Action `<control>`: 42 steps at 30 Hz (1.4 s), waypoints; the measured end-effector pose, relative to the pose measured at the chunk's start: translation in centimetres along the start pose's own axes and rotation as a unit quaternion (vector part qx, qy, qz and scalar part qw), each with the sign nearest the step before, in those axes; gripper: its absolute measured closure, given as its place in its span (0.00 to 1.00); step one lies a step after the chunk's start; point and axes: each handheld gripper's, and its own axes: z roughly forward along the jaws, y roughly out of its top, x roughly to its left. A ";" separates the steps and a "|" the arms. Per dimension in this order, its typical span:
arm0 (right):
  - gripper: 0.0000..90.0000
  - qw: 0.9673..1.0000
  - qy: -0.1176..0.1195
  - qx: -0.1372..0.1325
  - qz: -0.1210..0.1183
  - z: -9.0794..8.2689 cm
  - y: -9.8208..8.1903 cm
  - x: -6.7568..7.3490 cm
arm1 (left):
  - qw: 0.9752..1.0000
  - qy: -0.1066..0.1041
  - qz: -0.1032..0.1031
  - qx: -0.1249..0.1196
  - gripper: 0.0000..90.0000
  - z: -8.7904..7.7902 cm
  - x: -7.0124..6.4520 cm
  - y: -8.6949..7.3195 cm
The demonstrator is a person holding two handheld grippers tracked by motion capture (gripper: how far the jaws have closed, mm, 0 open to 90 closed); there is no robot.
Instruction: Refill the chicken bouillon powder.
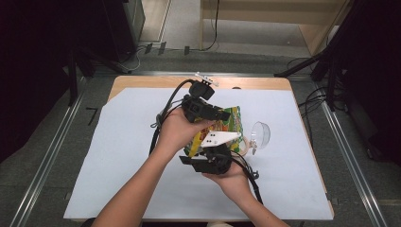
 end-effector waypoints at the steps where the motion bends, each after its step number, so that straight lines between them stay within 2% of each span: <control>1: 0.77 1.000 0.000 0.002 -0.001 0.0 0.0 0.0 | 1.000 0.000 0.000 0.000 0.78 0.0 0.0 0.0; 9: 0.77 1.000 -0.001 0.002 -0.006 0.0 0.1 -0.1 | 1.000 0.001 0.003 0.000 0.77 0.0 0.0 0.0; 12: 0.77 1.000 -0.002 0.009 -0.004 0.1 0.0 -0.3 | 1.000 -0.002 -0.005 0.000 0.77 0.2 0.2 -0.1; 16: 0.78 1.000 -0.005 0.005 -0.009 -0.1 0.1 -0.2 | 1.000 0.002 0.003 -0.004 0.77 -0.1 -0.2 -0.1; 23: 0.77 1.000 0.005 0.008 -0.002 -0.1 0.3 0.0 | 1.000 -0.009 -0.013 0.005 0.77 0.0 0.6 0.1; 27: 0.76 1.000 0.014 0.012 0.006 0.0 0.3 -0.2 | 1.000 -0.004 -0.009 0.005 0.77 0.1 0.5 0.2; 31: 0.76 1.000 0.013 0.013 0.008 0.1 0.2 -0.4 | 1.000 -0.001 -0.006 0.009 0.77 0.2 0.4 0.2; 36: 0.75 1.000 0.010 0.010 0.002 0.0 0.2 -0.2 | 1.000 0.001 -0.001 0.002 0.77 0.0 0.2 0.0; 42: 0.74 1.000 -0.002 0.014 -0.012 0.5 -0.3 0.0 | 1.000 -0.006 -0.008 -0.005 0.77 -0.2 0.4 -0.9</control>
